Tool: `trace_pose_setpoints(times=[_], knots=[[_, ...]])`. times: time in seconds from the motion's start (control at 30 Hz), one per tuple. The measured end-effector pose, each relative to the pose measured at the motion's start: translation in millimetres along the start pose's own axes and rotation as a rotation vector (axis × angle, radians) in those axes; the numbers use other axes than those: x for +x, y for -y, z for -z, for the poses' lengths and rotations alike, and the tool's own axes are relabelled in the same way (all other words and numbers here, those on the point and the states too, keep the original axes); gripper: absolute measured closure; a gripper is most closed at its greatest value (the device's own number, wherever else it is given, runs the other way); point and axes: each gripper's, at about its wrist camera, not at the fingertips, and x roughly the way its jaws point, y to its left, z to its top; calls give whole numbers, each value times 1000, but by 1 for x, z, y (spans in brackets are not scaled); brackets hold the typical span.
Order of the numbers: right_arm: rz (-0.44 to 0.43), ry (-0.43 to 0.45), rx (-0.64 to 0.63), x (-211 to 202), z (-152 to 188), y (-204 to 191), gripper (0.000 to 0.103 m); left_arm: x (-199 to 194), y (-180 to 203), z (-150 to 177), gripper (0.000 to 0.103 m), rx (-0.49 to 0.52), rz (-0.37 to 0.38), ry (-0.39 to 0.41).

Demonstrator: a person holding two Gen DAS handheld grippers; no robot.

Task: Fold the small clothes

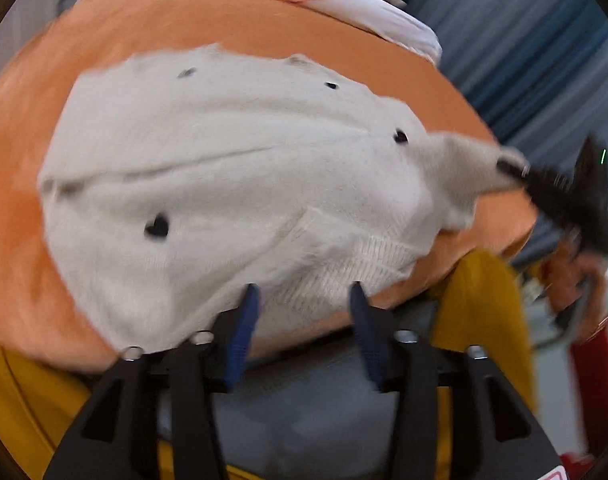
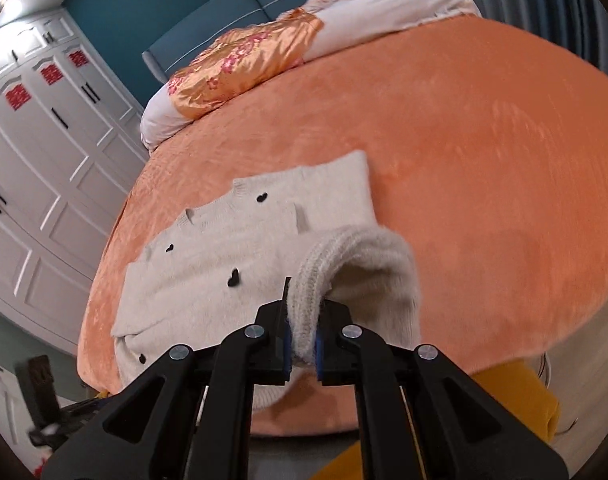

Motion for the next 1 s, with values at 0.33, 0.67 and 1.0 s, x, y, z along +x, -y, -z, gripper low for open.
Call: trace_pose_setpoints(times=[0.33, 0.67, 1.0], knots=[[-21, 28, 10, -13, 9, -1, 96, 2, -1, -26, 45, 108, -154, 100], [-31, 39, 23, -24, 14, -3, 96, 33, -20, -24, 45, 167, -160, 10], [-24, 107, 0, -55, 0, -7, 96, -68, -27, -61, 98, 124, 0, 223]])
